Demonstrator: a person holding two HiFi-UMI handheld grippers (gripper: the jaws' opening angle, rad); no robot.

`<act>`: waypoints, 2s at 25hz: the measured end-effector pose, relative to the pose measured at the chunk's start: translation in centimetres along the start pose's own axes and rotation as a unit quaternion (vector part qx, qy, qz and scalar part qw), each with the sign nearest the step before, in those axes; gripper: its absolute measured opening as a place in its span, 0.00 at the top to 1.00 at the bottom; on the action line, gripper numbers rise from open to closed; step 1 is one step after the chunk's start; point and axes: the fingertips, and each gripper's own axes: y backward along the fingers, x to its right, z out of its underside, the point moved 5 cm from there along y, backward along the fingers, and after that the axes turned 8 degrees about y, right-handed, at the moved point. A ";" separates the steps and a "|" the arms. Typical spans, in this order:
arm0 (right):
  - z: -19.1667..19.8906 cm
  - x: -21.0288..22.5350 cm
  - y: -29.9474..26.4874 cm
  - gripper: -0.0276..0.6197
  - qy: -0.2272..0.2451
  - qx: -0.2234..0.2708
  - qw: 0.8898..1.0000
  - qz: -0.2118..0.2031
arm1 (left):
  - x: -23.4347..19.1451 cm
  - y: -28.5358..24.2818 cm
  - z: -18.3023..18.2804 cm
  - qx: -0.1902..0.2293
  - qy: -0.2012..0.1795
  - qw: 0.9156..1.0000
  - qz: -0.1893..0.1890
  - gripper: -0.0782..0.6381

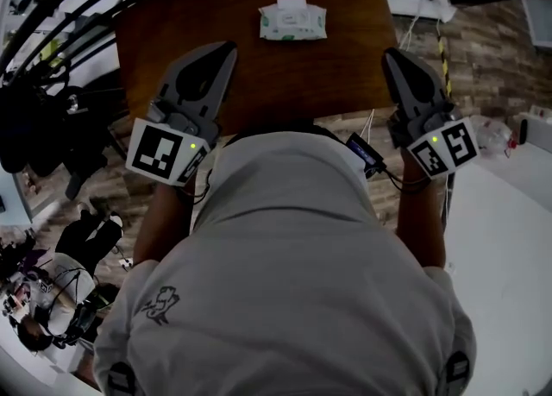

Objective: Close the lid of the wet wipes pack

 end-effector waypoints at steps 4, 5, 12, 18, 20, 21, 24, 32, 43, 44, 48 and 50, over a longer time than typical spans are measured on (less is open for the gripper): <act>0.3 -0.7 -0.6 0.91 0.002 -0.010 1.000 0.001 | -1.0 0.2 0.6 0.001 0.004 1.000 0.006 0.87; 0.4 -0.8 -0.4 0.91 0.003 -0.012 1.000 0.000 | -0.8 0.1 0.7 0.000 0.005 1.000 0.007 0.87; 0.5 -0.3 -2.8 0.91 0.003 -0.026 1.000 -0.013 | -3.2 -1.4 1.9 -0.013 0.019 1.000 0.012 0.87; 1.6 2.2 -3.9 0.91 -0.014 -0.031 0.999 -0.026 | -4.0 -3.5 3.1 -0.045 0.028 0.999 -0.003 0.87; 2.1 3.2 -4.4 0.90 -0.021 -0.033 0.999 -0.034 | -4.5 -4.4 3.3 -0.051 0.029 0.998 -0.008 0.87; 2.2 3.7 -4.8 0.90 -0.024 -0.034 0.998 -0.038 | -4.7 -4.9 3.5 -0.054 0.030 0.998 -0.009 0.87; 2.5 4.9 -5.8 0.90 -0.025 -0.034 0.998 -0.052 | -5.3 -6.1 4.3 -0.070 0.035 0.997 -0.015 0.87; 4.9 8.1 -8.6 0.90 -0.030 -0.053 0.995 -0.081 | -6.5 -9.2 6.6 -0.112 0.040 0.993 -0.016 0.87; 9.3 11.5 -12.0 0.90 -0.057 -0.087 0.989 -0.105 | -8.6 -12.4 10.5 -0.135 0.065 0.988 -0.040 0.87; 9.9 11.8 -12.3 0.90 -0.061 -0.091 0.988 -0.106 | -8.8 -12.8 11.0 -0.138 0.068 0.987 -0.040 0.87; 12.0 12.7 -13.5 0.90 -0.073 -0.101 0.986 -0.109 | -9.5 -14.1 12.8 -0.145 0.077 0.986 -0.039 0.87; 13.2 13.1 -14.1 0.90 -0.081 -0.109 0.985 -0.109 | -9.6 -14.6 13.8 -0.149 0.084 0.985 -0.035 0.87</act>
